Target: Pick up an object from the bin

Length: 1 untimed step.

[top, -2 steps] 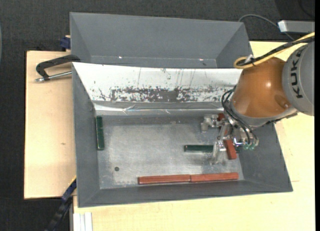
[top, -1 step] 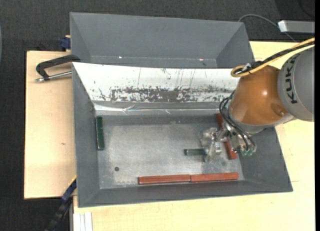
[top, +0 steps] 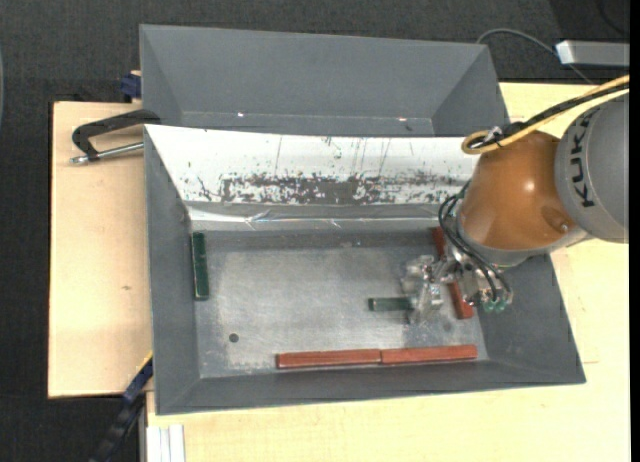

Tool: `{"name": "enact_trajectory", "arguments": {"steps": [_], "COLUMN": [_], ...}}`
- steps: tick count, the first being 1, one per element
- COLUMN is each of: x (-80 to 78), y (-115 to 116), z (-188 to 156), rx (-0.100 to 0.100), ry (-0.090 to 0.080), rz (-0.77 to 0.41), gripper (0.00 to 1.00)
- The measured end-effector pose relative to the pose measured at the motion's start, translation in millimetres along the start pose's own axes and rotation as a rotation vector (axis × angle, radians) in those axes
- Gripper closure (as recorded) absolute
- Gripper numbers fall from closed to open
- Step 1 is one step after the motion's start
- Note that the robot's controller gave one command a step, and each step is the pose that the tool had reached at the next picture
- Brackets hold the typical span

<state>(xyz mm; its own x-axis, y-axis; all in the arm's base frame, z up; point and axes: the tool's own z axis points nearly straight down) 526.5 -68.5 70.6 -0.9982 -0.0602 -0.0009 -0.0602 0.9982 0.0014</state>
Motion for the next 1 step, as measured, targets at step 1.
{"name": "enact_trajectory", "arguments": {"steps": [1], "x": [0.0], "y": [-7.4], "z": [-131.0], "rx": [0.001], "ry": [-0.005], "rz": [0.038], "gripper": [1.00]}}
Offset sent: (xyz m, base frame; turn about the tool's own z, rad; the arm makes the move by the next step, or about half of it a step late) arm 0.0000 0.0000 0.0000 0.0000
